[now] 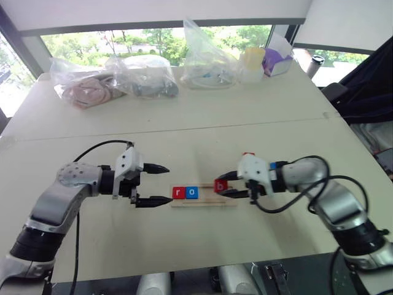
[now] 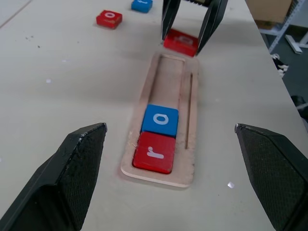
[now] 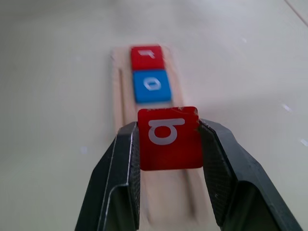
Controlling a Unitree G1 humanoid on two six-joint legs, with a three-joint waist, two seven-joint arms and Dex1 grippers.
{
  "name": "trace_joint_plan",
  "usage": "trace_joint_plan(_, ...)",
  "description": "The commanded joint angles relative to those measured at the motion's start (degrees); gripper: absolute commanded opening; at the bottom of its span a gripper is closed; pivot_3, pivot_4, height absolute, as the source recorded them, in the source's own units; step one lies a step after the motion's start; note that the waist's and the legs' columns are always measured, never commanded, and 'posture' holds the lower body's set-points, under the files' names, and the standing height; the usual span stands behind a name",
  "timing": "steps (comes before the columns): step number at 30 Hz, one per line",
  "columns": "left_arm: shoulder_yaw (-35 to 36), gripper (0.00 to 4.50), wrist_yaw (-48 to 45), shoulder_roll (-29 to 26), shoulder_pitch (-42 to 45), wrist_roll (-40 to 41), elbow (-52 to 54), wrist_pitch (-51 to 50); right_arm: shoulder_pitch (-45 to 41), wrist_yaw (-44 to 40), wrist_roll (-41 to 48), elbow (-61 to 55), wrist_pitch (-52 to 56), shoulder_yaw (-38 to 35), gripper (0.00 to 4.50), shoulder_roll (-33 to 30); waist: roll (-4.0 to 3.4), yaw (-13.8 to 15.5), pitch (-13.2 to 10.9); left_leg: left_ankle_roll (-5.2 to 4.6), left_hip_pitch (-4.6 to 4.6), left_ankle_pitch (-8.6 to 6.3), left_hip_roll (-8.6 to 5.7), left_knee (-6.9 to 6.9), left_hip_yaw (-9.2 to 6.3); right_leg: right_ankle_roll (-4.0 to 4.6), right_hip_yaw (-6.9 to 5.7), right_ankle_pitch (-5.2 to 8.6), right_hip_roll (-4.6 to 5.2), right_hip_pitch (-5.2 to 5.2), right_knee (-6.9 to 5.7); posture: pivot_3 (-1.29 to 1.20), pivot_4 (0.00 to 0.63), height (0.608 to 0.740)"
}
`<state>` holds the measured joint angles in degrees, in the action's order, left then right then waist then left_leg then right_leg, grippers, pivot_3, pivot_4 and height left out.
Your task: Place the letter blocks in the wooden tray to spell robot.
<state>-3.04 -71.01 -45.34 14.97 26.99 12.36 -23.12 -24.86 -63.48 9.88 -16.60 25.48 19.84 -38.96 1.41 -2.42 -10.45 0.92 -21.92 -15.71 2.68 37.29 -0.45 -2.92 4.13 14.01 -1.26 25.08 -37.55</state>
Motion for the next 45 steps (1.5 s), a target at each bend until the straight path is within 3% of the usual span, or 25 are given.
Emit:
trace_joint_plan(1,2.2,4.5,-0.1,-1.0,-0.6,1.3,2.7,0.5,-2.4,0.8,-2.4,2.0,-1.0,2.2,1.15,1.7,0.0,0.0,0.0,0.0,-0.02,0.0,0.0,0.01,0.0,0.02,0.0,-0.01,0.0,0.0,0.0,0.0,0.15,0.74)
trace_joint_plan(20,3.0,4.5,1.8,-1.0,-3.2,0.7,5.1,0.3,-4.4,0.9,-5.3,5.8,-0.7,5.3,1.15,5.0,0.0,-0.1,0.0,0.0,-0.02,0.0,0.0,0.01,0.01,0.05,0.0,-0.06,0.01,0.02,0.0,0.0,0.15,0.74)
trace_joint_plan(25,3.0,4.5,1.7,-1.0,-2.9,0.5,4.7,0.4,-4.5,1.1,-5.2,5.8,-0.3,5.4,3.64,5.3,0.0,-0.1,0.0,0.0,-0.02,0.0,0.0,0.0,0.01,0.05,0.0,-0.06,0.01,0.02,0.0,0.0,0.15,0.74)
trace_joint_plan(27,2.9,4.5,1.8,-0.9,-2.8,0.4,4.6,0.5,-4.6,1.1,-5.4,5.8,-0.3,5.5,4.33,5.4,0.0,-0.1,0.0,0.0,-0.02,0.0,0.0,0.01,0.01,0.05,0.0,-0.06,0.01,0.02,0.0,0.0,0.15,0.74)
trace_joint_plan(32,2.9,4.5,1.9,-0.8,-2.8,0.3,4.5,0.6,-4.9,1.6,-5.3,5.6,-0.1,4.6,4.33,5.4,0.0,-0.1,0.0,0.0,-0.02,0.0,0.0,0.0,0.01,0.05,0.0,-0.06,0.01,0.02,0.0,0.0,0.15,0.74)
trace_joint_plan(40,2.2,4.5,2.4,-0.3,-2.7,0.0,4.3,1.0,-7.3,9.1,-3.5,9.0,1.4,-3.5,4.33,8.3,0.0,-0.1,0.0,0.0,-0.02,0.0,0.0,0.0,0.01,0.05,0.0,-0.06,0.01,0.02,0.0,0.0,0.15,0.74)
trace_joint_plan(45,1.9,4.5,2.5,0.1,-2.4,0.0,4.2,1.0,-8.1,11.5,-6.7,13.9,-3.1,-3.1,4.33,8.4,0.0,-0.1,0.0,0.0,-0.02,0.0,0.0,-0.02,0.01,0.05,0.0,-0.06,0.01,0.02,0.0,0.0,0.15,0.74)
